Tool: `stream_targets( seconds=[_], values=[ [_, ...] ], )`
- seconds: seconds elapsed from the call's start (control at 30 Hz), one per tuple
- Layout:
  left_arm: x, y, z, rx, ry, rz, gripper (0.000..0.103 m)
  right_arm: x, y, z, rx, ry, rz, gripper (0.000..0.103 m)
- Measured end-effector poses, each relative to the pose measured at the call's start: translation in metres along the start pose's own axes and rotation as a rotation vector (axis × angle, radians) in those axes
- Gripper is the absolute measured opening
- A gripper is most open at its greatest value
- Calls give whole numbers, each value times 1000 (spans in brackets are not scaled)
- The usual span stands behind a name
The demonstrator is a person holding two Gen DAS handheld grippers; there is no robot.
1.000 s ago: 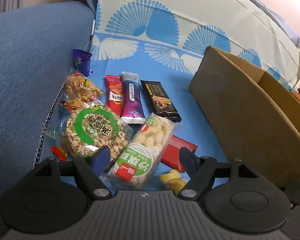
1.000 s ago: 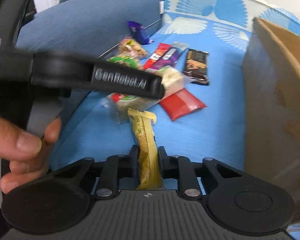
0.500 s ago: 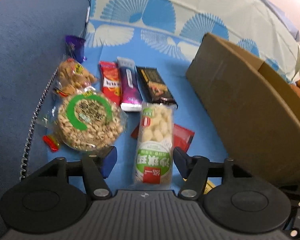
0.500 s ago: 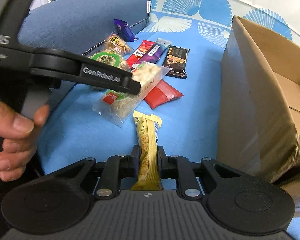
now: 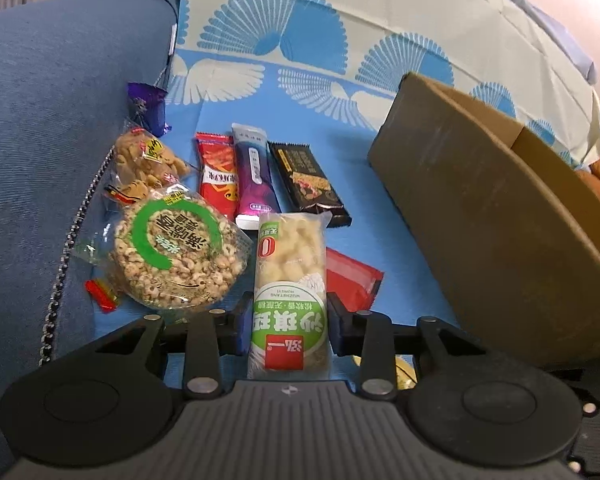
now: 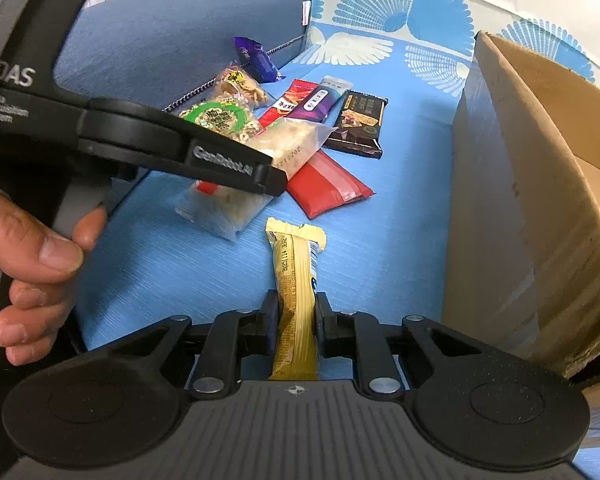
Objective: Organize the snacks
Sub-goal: 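Lift the yellow wafer bar with the right tool while the left tool lifts the white-green pack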
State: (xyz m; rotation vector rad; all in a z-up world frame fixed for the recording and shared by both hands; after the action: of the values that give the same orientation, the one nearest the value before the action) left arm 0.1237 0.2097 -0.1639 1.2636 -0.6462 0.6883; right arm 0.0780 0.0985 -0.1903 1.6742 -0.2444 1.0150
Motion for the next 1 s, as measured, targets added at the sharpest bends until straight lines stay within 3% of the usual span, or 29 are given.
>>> stream_targets(
  seconds=[0.23,0.5,0.73,1.0],
  values=[
    [-5,34,5,-24,48,-23,40,1,11,-2,6,5,39,18],
    [-24,45,-1,16,104,-161,40,-3,19,-1,24,4,25,18],
    [-32,35,6,54,47,-210,42,-9,13,0,31,-10,-8,19],
    [-36,32,9,49,22,-232,43,-12,13,1,27,-8,-14,19]
  ],
)
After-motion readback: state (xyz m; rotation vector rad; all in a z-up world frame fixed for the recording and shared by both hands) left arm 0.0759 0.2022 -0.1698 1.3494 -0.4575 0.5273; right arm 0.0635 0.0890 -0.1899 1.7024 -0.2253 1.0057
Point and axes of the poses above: each gripper's, at about its wrist camera, not at the fingertips, and y roughly against the way its jaws point, z to its right, x to its top, the point moved 6 cm from there along -y, roughly the way its jaws point, and after that the axes turned 5 degrees about z, right-handed, at the moved point
